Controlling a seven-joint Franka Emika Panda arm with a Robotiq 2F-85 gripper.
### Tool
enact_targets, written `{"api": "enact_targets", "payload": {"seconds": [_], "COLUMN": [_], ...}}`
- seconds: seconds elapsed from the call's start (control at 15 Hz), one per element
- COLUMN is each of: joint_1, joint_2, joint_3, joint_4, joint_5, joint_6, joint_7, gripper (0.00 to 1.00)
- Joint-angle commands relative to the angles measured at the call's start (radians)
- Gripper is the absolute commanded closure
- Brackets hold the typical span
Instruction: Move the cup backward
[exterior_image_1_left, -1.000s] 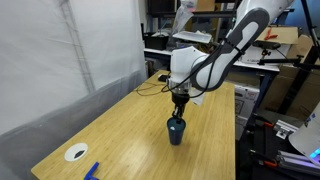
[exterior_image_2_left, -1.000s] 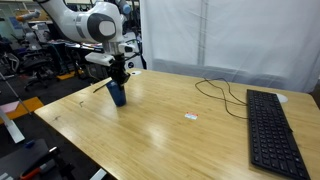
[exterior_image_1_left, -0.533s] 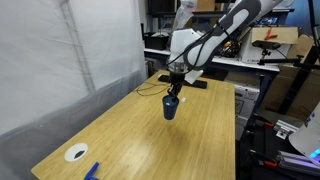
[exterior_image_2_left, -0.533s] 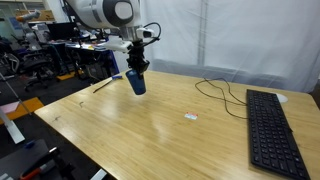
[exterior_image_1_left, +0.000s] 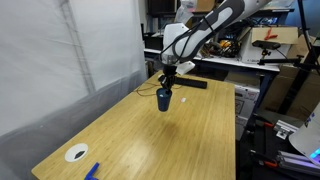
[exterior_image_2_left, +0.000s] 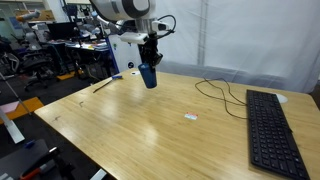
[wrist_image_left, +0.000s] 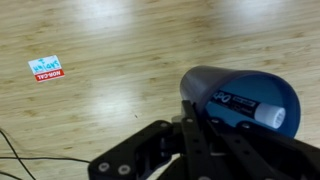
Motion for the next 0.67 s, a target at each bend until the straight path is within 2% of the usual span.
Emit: {"api": "enact_targets", "payload": {"seconds": [0.0, 0.33, 0.6], "joint_1": [-0.025, -0.068, -0.070], "joint_2": [0.080, 0.182, 0.207], "joint_3": [0.005, 0.014, 0.009], "joint_4": [0.085, 0.140, 0.166], "joint_5": [0.032, 0.087, 0.105], "joint_6": [-0.057, -0.062, -0.068], "joint_7": [-0.027, -0.050, -0.045], "gripper": [0.99, 0.99, 0.99]}}
